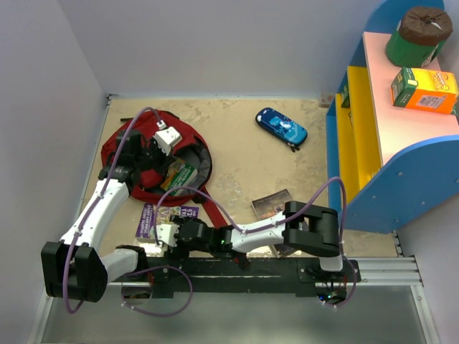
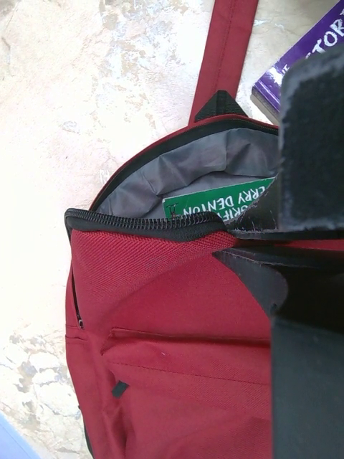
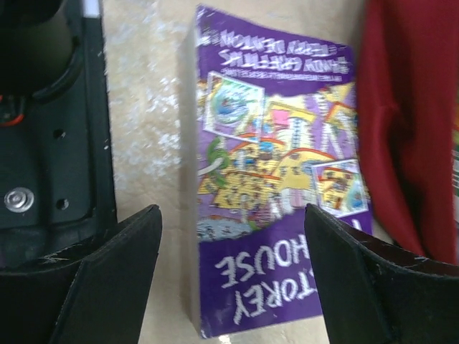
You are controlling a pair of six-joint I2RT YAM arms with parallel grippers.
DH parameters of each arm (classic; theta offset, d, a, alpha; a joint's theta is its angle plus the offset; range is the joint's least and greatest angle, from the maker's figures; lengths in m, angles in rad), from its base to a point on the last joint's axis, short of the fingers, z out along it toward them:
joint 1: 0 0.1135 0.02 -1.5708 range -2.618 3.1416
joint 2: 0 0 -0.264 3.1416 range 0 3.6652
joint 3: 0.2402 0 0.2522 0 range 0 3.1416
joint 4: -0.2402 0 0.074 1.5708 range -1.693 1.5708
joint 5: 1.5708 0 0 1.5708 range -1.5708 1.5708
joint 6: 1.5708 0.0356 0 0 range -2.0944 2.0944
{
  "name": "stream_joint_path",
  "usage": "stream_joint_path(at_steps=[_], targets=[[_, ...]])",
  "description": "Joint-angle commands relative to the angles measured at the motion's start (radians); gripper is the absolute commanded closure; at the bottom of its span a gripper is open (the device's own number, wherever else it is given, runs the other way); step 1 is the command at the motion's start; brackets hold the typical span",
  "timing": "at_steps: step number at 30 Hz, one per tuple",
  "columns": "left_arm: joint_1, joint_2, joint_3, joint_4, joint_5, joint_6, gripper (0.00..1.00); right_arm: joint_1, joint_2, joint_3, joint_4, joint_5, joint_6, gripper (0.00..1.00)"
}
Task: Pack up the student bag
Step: Pick up the book from the center of the board.
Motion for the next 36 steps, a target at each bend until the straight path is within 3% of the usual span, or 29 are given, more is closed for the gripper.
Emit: stream_joint_path(at_steps=[1, 8, 14, 16, 19, 24, 25, 28, 36], targets=[[0.001, -0.009, 0.035, 0.024, 0.058, 0.019, 1.0, 0.01, 0.024, 0.061, -0.025, -0.044, -0.082, 0.18], [0.001, -0.02, 0.025, 0.027, 0.061, 0.025, 1.0, 0.001, 0.126, 0.093, 0.062, 0.044, -0.122, 0.18], [0.001, -0.031, 0.018, 0.016, 0.064, 0.041, 1.0, -0.033, 0.211, 0.165, 0.001, -0.01, -0.087, 0.23], [0.001, -0.037, 0.016, 0.013, 0.066, 0.047, 1.0, -0.051, 0.251, 0.203, -0.1, -0.029, -0.049, 0.3], [0.001, -0.043, 0.01, 0.012, 0.069, 0.055, 1.0, -0.06, 0.275, 0.232, -0.146, -0.075, -0.033, 0.51], [0.001, -0.043, 0.009, 0.002, 0.078, 0.065, 1.0, -0.056, 0.297, 0.234, -0.208, -0.109, -0.009, 0.64], [-0.001, -0.043, 0.009, -0.001, 0.078, 0.068, 1.0, -0.056, 0.3, 0.237, -0.237, -0.118, 0.005, 0.77], [-0.001, -0.042, 0.01, -0.001, 0.075, 0.074, 1.0, -0.045, 0.288, 0.222, -0.237, -0.117, 0.049, 1.0], [0.001, -0.04, 0.022, -0.008, 0.066, 0.073, 1.0, 0.061, 0.111, 0.121, -0.118, 0.187, 0.037, 1.0]])
